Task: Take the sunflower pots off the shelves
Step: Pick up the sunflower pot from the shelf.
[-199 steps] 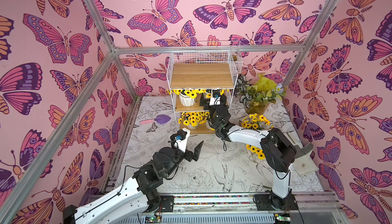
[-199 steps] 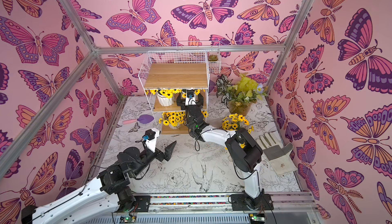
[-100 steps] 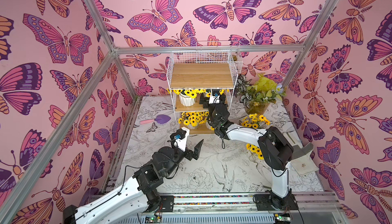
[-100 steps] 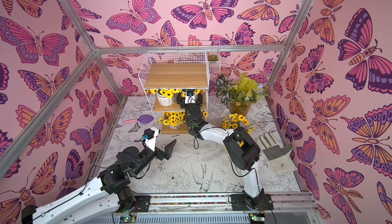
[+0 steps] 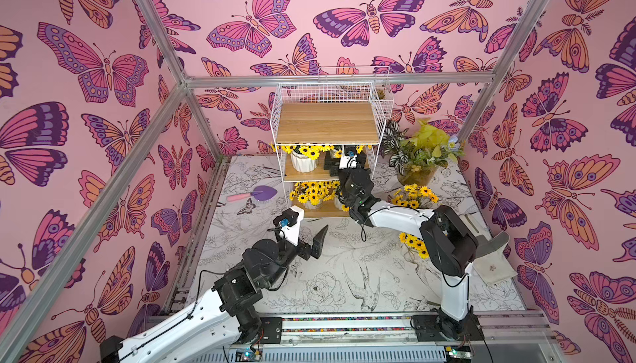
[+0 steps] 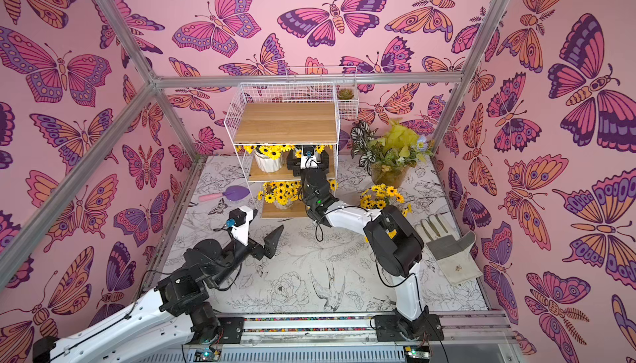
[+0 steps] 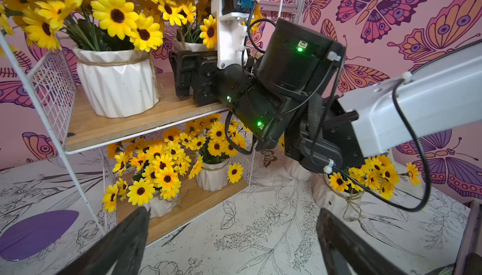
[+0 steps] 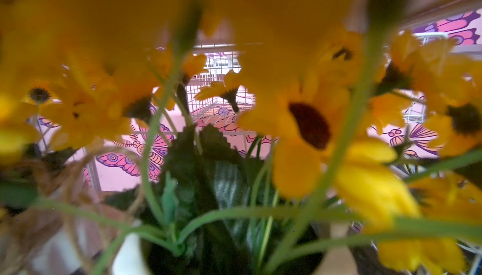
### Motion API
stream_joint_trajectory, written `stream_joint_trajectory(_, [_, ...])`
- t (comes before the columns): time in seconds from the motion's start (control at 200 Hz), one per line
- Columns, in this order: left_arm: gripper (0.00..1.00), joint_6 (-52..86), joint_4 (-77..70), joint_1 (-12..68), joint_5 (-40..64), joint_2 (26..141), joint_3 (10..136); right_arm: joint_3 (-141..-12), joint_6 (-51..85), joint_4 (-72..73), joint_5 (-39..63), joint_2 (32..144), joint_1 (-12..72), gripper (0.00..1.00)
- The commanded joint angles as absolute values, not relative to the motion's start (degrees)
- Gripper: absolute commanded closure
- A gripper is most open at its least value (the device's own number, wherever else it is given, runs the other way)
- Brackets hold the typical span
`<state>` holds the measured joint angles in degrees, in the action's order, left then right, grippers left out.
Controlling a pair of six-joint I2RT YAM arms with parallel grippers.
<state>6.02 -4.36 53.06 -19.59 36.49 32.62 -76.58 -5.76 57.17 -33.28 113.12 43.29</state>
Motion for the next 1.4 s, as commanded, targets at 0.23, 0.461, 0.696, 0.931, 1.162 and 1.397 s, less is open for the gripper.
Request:
stream_joint_trajectory(0.23, [0.0,5.71,-4.79,52.16,-23.37,36.66,31.82,-69.39,-2.48,50.77,-27.98,108.15,43.48,0.37])
stream_joint_trajectory(0.461, [0.0,4.91,-5.39,51.69,-24.08,37.26,32.59,-66.86,-2.24,53.26,-26.2,107.7,43.89,0.37])
stream_joint_trajectory(0.696, [0.0,5.06,-6.15,51.25,-24.95,38.79,33.05,-62.86,-1.42,58.05,-25.9,107.81,44.38,0.37])
stream_joint_trajectory(0.931, [0.0,4.09,-6.68,50.87,-28.26,38.39,33.44,-60.52,-1.23,58.8,-24.09,105.89,44.73,0.41])
stream_joint_trajectory(1.162, [0.0,2.68,-6.59,50.54,-30.01,38.67,34.51,-58.94,-1.53,58.55,-21.89,103.08,45.58,0.43])
stream_joint_trajectory(1.397, [0.0,2.62,-6.31,50.31,-31.18,38.52,35.4,-56.73,-1.94,58.64,-19.66,99.91,46.14,0.43])
